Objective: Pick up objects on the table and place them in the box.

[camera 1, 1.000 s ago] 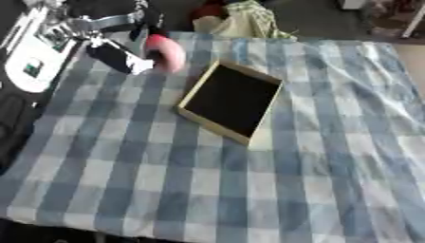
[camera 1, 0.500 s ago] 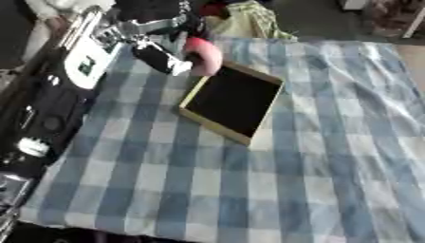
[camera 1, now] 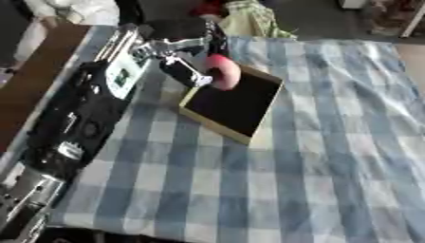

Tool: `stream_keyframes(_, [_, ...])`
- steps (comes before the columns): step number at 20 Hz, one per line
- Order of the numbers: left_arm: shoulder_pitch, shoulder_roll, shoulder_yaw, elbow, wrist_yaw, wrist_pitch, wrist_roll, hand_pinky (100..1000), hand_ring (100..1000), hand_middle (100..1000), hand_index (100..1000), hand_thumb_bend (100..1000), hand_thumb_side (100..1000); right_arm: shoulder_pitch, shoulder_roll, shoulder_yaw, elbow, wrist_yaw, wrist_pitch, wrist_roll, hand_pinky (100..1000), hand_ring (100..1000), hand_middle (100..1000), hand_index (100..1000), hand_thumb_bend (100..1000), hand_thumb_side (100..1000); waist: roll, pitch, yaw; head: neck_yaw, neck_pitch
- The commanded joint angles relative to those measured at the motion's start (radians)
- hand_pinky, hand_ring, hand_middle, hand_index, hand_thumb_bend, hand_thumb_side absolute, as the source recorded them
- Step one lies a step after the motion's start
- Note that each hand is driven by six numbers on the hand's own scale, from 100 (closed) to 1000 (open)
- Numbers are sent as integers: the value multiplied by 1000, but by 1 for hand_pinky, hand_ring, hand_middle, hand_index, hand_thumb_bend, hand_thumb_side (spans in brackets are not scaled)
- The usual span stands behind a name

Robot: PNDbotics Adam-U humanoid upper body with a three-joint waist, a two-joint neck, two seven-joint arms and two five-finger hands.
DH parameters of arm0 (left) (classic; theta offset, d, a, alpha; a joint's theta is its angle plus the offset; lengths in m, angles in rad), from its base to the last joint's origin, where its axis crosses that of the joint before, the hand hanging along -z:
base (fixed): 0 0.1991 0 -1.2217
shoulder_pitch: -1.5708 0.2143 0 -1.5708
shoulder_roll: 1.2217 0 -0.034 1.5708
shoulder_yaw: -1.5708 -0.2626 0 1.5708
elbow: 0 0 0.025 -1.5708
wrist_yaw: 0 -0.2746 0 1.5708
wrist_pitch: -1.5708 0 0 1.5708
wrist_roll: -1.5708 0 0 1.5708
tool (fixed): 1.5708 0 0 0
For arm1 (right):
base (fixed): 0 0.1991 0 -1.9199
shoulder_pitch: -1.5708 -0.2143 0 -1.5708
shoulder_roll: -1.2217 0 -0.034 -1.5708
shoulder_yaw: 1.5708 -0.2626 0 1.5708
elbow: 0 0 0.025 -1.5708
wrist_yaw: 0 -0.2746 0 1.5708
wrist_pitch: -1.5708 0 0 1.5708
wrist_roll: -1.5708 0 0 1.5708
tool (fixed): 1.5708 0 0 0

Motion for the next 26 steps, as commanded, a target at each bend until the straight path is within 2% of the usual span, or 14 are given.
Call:
stream_keyframes(1, [-24, -18, 15, 27, -47, -13, 34, 383, 561, 518, 655, 100, 175, -11, -12, -3, -20, -12, -1, 5, 779, 615, 650, 728, 100, 841, -4, -12, -4, 5, -13])
stream_keyframes(8, [-10, -60, 31, 99, -162, -20, 120, 393, 566, 525, 662, 100, 182, -14, -5, -4, -20, -18, -1, 10, 779, 615, 649, 728, 100, 842, -7, -7, -8, 8, -19])
stream_keyframes(16, [5, -85, 46, 146, -240, -5, 192, 433, 593, 554, 698, 100, 197, -12, 0, -5, -20, -21, 1, 14, 778, 614, 647, 727, 100, 843, -10, -5, -10, 4, -24])
stream_keyframes(19, [7, -86, 43, 147, -263, -8, 209, 522, 661, 612, 762, 100, 194, -11, 0, -5, -20, -21, 2, 15, 778, 613, 646, 727, 100, 844, -10, -5, -10, 1, -22])
stream_keyframes(21, [8, -86, 43, 147, -274, -10, 213, 522, 661, 612, 762, 100, 194, -11, 1, -6, -20, -20, 2, 16, 778, 613, 646, 727, 100, 844, -10, -5, -10, 1, -22])
stream_keyframes(22, [8, -85, 39, 147, -287, -13, 208, 671, 783, 745, 872, 138, 216, -11, 1, -6, -20, -20, 3, 17, 778, 614, 646, 728, 100, 844, -10, -5, -10, 0, -22])
stream_keyframes(24, [9, -84, 39, 146, -311, -19, 199, 686, 798, 759, 887, 160, 244, -11, 1, -6, -20, -20, 3, 17, 779, 614, 646, 728, 100, 843, -9, -6, -10, 0, -22])
stream_keyframes(25, [10, -85, 41, 146, -319, -21, 197, 699, 815, 775, 903, 176, 290, -11, 1, -6, -20, -20, 3, 17, 779, 614, 646, 728, 100, 844, -10, -6, -10, -1, -23])
stream_keyframes(26, [11, -85, 42, 147, -326, -22, 196, 699, 815, 775, 903, 176, 290, -10, 1, -6, -20, -20, 3, 17, 779, 614, 646, 728, 100, 844, -10, -7, -10, -1, -23])
